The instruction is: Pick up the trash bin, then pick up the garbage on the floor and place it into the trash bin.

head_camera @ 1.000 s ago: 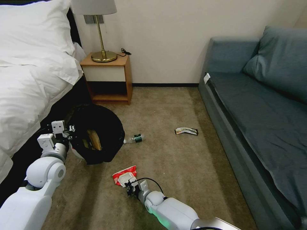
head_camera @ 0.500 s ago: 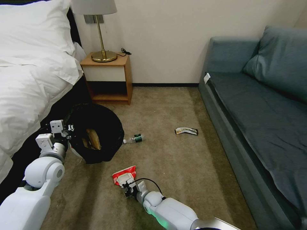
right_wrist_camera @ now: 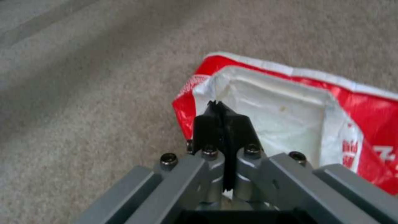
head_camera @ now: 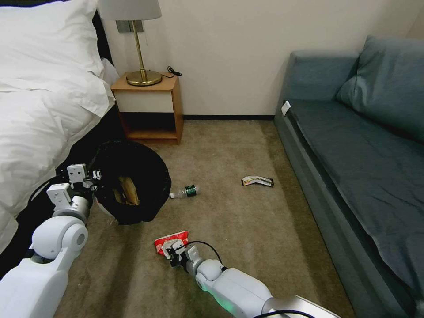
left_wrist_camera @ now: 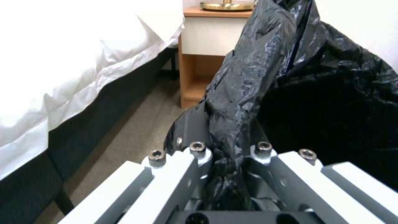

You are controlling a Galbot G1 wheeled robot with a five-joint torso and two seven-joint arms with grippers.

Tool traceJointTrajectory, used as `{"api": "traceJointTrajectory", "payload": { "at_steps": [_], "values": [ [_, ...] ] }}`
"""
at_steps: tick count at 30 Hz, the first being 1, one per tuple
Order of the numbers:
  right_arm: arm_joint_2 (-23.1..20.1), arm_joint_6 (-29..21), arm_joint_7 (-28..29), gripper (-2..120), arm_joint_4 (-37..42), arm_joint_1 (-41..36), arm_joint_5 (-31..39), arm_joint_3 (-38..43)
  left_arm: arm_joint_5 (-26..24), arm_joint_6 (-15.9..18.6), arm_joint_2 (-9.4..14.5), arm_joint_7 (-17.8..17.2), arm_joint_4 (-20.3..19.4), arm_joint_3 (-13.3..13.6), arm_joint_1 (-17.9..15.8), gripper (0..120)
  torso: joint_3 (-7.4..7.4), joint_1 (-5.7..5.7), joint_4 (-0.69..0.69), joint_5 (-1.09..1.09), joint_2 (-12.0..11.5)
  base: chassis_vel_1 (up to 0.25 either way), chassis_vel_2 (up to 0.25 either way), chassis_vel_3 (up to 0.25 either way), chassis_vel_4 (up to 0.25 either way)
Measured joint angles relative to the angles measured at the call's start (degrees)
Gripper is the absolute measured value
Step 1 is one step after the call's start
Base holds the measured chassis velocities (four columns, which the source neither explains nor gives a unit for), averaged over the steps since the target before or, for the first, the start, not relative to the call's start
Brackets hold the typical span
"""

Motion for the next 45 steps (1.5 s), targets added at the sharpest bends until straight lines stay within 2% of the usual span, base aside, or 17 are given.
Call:
{"api": "traceJointTrajectory", "payload": {
  "at_steps": [1, 4, 5, 10, 11, 12, 15, 17, 18, 20, 21, 23, 24, 26, 36, 45],
  "values": [
    [0.0, 0.0, 0.0, 1, 0.0, 0.0, 0.0, 0.0, 0.0, 0.0, 0.0, 0.0, 0.0, 0.0, 0.0, 5, 0.00, 0.00, 0.00, 0.00, 0.0, 0.000, 0.000, 0.000, 0.000],
    [0.0, -0.1, -0.2, 15, 0.1, 0.8, -0.2, -0.8, -0.5, 0.0, 0.4, -0.2, -0.3, -0.3, 0.0, 5, 0.00, 0.00, 0.00, 0.00, 0.0, 0.000, 0.000, 0.000, 0.000],
    [0.0, -0.1, -0.2, 15, 0.1, 0.8, -0.2, -0.8, -0.5, 0.0, 0.4, -0.2, -0.3, -0.3, 0.0, 5, 0.00, 0.00, 0.00, 0.00, 0.0, 0.000, 0.000, 0.000, 0.000],
    [0.0, 0.1, -1.3, 38, -0.8, 1.6, -3.4, -1.2, -1.1, -0.1, 1.2, -0.3, -0.6, -1.1, 0.1, 5, 0.00, 0.00, 0.00, 0.00, 0.0, 0.000, 0.000, 0.000, 0.000],
    [0.0, 0.1, -1.3, 38, -0.8, 1.6, -3.4, -1.2, -1.1, -0.1, 1.2, -0.3, -0.6, -1.1, 0.1, 5, 0.00, 0.00, 0.00, 0.00, 0.0, 0.000, 0.000, 0.000, 0.000],
    [0.0, 0.5, -1.6, 45, -1.2, 1.7, -4.1, -1.2, -1.2, -0.1, 1.3, -0.3, -0.8, -1.2, 0.2, 5, 0.00, 0.00, 0.00, 0.00, 0.0, 0.000, 0.000, 0.000, 0.000],
    [0.0, 0.9, -1.8, 51, -1.6, 1.9, -4.8, -1.3, -1.3, -0.1, 1.3, -0.3, -1.0, -1.2, 0.2, 5, 0.00, 0.00, 0.00, 0.00, 0.0, 0.000, 0.000, 0.000, 0.000],
    [0.0, 1.8, -2.6, 63, -2.2, 2.1, -6.1, -1.5, -1.3, -0.1, 0.9, -0.3, -1.1, -1.2, 0.3, 5, 0.00, 0.00, -0.01, 0.00, 0.0, 0.000, 0.000, 0.000, 0.000],
    [0.0, 1.8, -2.6, 63, -2.2, 2.1, -6.1, -1.5, -1.3, -0.1, 0.9, -0.3, -1.1, -1.2, 0.3, 5, 0.00, 0.00, -0.01, 0.00, 0.0, 0.000, 0.000, 0.000, 0.000],
    [0.0, 2.3, -3.1, 76, -2.4, 2.4, -7.2, -1.6, -1.2, -0.1, 0.7, -0.3, -1.1, -1.2, 0.4, 5, 0.00, 0.00, 0.00, 0.00, 0.0, 0.000, 0.000, 0.000, 0.000],
    [0.0, 2.3, -3.1, 76, -2.4, 2.4, -7.2, -1.6, -1.2, -0.1, 0.7, -0.3, -1.1, -1.2, 0.4, 5, 0.00, 0.00, 0.00, 0.00, 0.0, 0.000, 0.000, 0.000, 0.000],
    [0.0, 2.7, -3.5, 86, -2.4, 2.7, -8.2, -1.8, -1.2, -0.2, 0.7, -0.3, -1.1, -1.2, 0.4, 5, 0.00, 0.00, 0.00, 0.00, 0.0, 0.000, 0.000, 0.000, 0.000],
    [0.0, 2.7, -3.5, 86, -2.4, 2.7, -8.2, -1.8, -1.2, -0.2, 0.7, -0.3, -1.1, -1.2, 0.4, 5, 0.00, 0.00, 0.00, 0.00, 0.0, 0.000, 0.000, 0.000, 0.000],
    [0.0, 3.2, -4.0, 97, -2.4, 3.4, -9.4, -2.2, -1.2, -0.2, 0.7, -0.3, -1.1, -1.3, 0.4, 5, 0.00, 0.00, 0.00, 0.00, 0.0, 0.000, 0.000, 0.000, 0.000],
    [0.0, 3.4, -4.7, 100, -2.9, 5.2, -9.7, -2.9, -0.8, -0.6, 0.1, -0.2, -1.1, -1.7, 0.8, 5, 0.00, 0.00, 0.00, 0.00, 0.0, 0.000, 0.000, 0.000, 0.000],
    [0.0, 4.8, -7.8, 100, -8.5, 7.2, -10.7, -0.1, -0.1, -1.2, -1.0, 0.3, -1.0, -1.5, 1.0, 5, 0.00, 0.00, -0.01, 0.00, 0.0, 0.000, 0.000, 0.000, 0.000]
  ]
}}
